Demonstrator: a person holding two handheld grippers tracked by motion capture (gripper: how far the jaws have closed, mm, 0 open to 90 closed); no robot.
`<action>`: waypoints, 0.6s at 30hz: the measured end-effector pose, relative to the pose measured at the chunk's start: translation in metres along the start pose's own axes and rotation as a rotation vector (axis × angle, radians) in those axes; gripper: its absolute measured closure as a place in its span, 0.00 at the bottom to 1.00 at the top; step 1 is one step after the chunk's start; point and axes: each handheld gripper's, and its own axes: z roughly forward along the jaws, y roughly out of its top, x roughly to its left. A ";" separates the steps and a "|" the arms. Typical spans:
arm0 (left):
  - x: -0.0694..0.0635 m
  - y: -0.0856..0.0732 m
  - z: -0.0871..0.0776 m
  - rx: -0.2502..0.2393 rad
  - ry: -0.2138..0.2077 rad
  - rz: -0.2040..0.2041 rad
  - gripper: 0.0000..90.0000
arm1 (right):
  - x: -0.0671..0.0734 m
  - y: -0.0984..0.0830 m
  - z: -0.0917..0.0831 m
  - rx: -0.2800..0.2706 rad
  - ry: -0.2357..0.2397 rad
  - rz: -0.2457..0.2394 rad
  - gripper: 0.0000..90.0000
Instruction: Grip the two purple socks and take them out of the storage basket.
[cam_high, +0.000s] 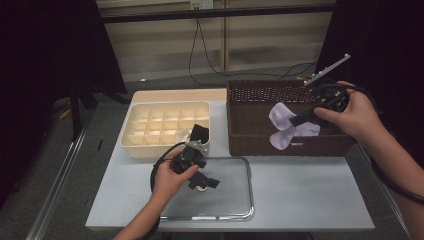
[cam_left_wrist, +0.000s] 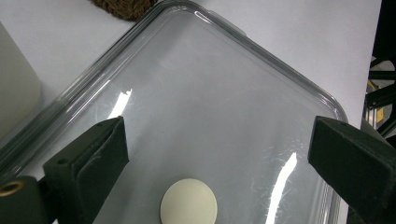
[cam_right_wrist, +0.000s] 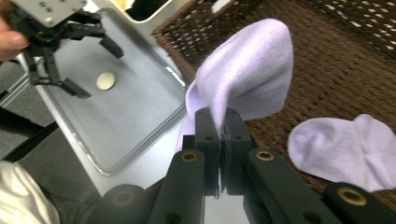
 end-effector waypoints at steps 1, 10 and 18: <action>0.000 0.000 -0.001 0.009 0.001 0.003 0.05 | 0.001 -0.001 0.001 -0.003 0.002 -0.005 0.98; -0.001 0.000 0.001 0.003 0.005 -0.001 0.05 | 0.015 -0.015 0.018 0.025 0.044 -0.025 0.69; 0.000 0.000 0.001 0.000 0.005 -0.003 0.05 | -0.006 -0.015 0.031 0.035 -0.027 0.016 0.42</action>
